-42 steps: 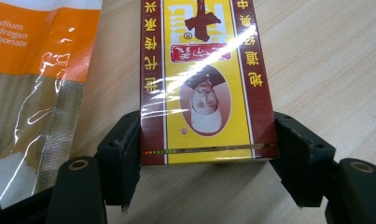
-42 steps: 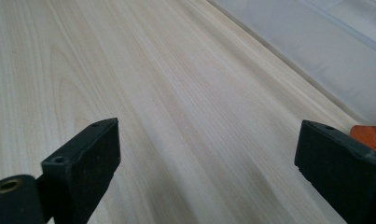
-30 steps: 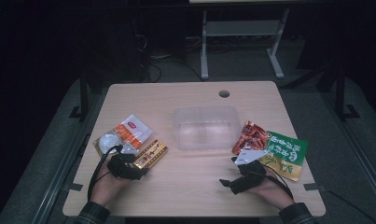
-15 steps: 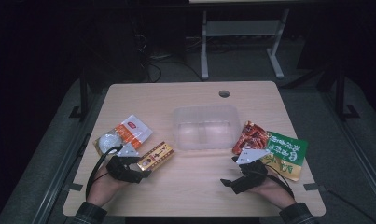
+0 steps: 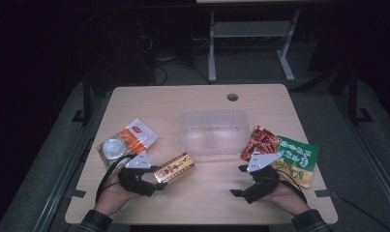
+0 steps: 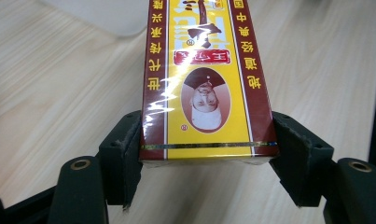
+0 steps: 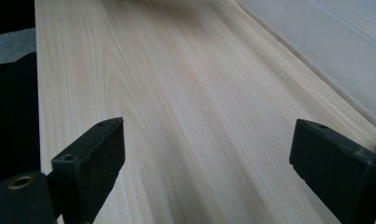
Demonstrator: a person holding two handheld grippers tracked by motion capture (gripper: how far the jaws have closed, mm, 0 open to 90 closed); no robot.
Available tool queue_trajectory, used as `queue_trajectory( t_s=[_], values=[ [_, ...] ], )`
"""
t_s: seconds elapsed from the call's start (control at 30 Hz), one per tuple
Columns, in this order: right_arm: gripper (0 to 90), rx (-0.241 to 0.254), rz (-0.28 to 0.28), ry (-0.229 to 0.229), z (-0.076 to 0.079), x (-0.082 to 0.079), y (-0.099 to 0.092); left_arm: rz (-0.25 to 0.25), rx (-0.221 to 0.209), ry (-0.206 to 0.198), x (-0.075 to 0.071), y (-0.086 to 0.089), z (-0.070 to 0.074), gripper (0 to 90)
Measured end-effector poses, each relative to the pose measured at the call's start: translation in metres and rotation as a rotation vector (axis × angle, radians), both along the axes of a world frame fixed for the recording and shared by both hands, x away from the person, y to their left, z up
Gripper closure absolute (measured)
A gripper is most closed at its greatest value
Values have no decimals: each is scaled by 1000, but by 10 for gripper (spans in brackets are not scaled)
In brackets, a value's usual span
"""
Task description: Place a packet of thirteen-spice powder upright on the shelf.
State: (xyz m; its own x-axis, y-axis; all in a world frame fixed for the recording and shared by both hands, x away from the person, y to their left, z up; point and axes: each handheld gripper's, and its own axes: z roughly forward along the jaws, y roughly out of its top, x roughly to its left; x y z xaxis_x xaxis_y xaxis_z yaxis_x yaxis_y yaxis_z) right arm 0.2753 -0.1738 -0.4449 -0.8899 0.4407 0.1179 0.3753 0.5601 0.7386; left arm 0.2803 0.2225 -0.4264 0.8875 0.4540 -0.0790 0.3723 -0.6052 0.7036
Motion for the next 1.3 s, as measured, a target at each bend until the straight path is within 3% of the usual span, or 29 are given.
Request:
queue_trajectory(
  t_s=[0.1,0.13,0.17,0.2,0.27,0.4,0.67,1.07,1.13,1.3],
  values=[
    [110,4,14,-6,0,0,-2,-28,-9,6,-1,-7,-1,321],
    [111,4,14,-5,0,0,-3,-72,-7,7,0,-16,-2,321],
    [111,4,14,-5,0,0,-3,-72,-7,7,0,-16,-2,321],
    [113,6,15,-5,0,0,-5,-122,3,6,0,-28,-4,321],
    [113,7,15,-3,0,0,-7,-169,19,-1,0,-38,-6,321],
    [113,6,21,2,0,0,-8,-233,43,-4,0,-54,-11,320],
    [117,-3,38,8,-2,0,-6,-362,52,8,11,-75,-23,319],
    [121,-6,48,16,-3,0,-4,-385,78,-14,14,-80,-30,310],
    [124,-5,51,16,-2,0,-4,-372,71,-3,12,-79,-33,306],
    [133,0,49,21,-2,0,-5,-338,69,-21,10,-72,-31,266]
  ],
)
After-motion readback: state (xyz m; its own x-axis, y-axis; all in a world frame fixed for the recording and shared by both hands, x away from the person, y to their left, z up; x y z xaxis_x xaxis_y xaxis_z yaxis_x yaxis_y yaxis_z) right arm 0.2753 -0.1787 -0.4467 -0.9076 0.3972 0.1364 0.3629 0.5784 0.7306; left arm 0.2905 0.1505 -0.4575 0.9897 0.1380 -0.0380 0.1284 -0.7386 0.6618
